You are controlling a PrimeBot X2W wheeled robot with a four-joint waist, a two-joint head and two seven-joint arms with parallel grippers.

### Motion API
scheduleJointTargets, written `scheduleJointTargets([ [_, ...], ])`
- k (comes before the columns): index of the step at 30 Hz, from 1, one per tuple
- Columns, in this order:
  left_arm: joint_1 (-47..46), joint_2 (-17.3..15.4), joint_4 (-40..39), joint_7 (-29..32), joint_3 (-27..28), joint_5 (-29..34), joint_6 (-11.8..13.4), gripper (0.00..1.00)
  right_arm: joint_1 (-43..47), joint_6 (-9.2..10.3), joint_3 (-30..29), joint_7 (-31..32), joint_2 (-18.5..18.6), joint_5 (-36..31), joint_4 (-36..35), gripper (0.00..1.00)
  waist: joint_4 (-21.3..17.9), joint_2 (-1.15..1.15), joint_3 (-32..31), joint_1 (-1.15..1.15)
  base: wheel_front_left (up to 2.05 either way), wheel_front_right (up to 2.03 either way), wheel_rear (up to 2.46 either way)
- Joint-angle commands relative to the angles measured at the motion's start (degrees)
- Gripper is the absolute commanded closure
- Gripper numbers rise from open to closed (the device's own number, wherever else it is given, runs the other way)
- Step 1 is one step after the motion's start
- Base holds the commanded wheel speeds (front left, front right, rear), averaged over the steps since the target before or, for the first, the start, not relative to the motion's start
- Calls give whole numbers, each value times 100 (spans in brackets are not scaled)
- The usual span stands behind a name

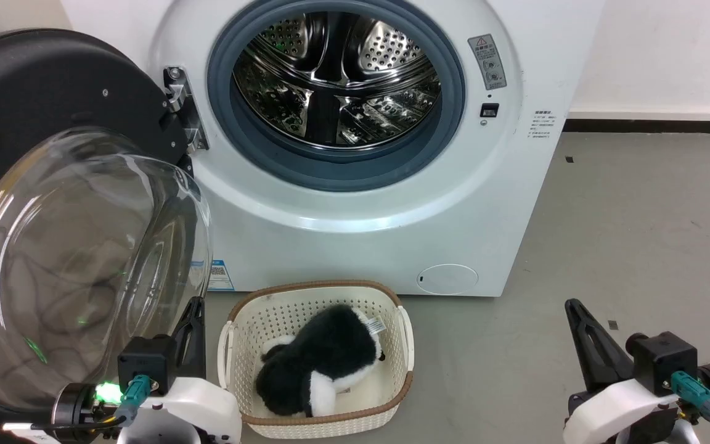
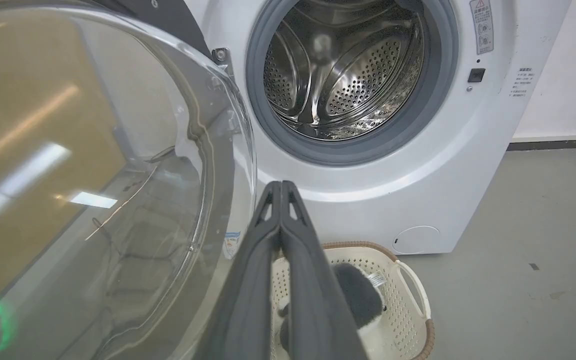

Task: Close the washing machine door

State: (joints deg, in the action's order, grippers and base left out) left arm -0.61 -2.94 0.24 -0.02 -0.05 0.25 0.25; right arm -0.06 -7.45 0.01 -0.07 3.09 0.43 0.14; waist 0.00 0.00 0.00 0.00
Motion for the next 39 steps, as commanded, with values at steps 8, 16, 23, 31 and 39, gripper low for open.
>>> scheduleJointTargets([
  [8, -6, 0, 18, -46, -22, -1, 59, 0, -8, 0, -38, -47, -1, 45, 29, 0, 0, 0, 5, 0, 0, 0, 0],
  [16, -27, -9, 41, -142, -78, 12, 186, 0, -24, 0, -113, -142, -2, 137, 70, 0, 13, 0, 21, 0, 0, 0, 0],
  [23, -89, -61, -4, -226, -144, 34, 299, 100, -41, -1, -184, -226, -3, 227, 105, 0, 57, 0, 43, 0, 0, 0, 0],
  [31, -261, -152, -254, -322, -164, -17, 392, 100, -54, -1, -259, -321, -5, 329, 149, 0, 182, 0, 74, 0, 0, 0, 0],
  [39, -535, -221, -649, -418, 16, -208, 329, 100, -65, -1, -334, -417, -6, 434, 202, 0, 368, 0, 98, 0, 0, 0, 0],
])
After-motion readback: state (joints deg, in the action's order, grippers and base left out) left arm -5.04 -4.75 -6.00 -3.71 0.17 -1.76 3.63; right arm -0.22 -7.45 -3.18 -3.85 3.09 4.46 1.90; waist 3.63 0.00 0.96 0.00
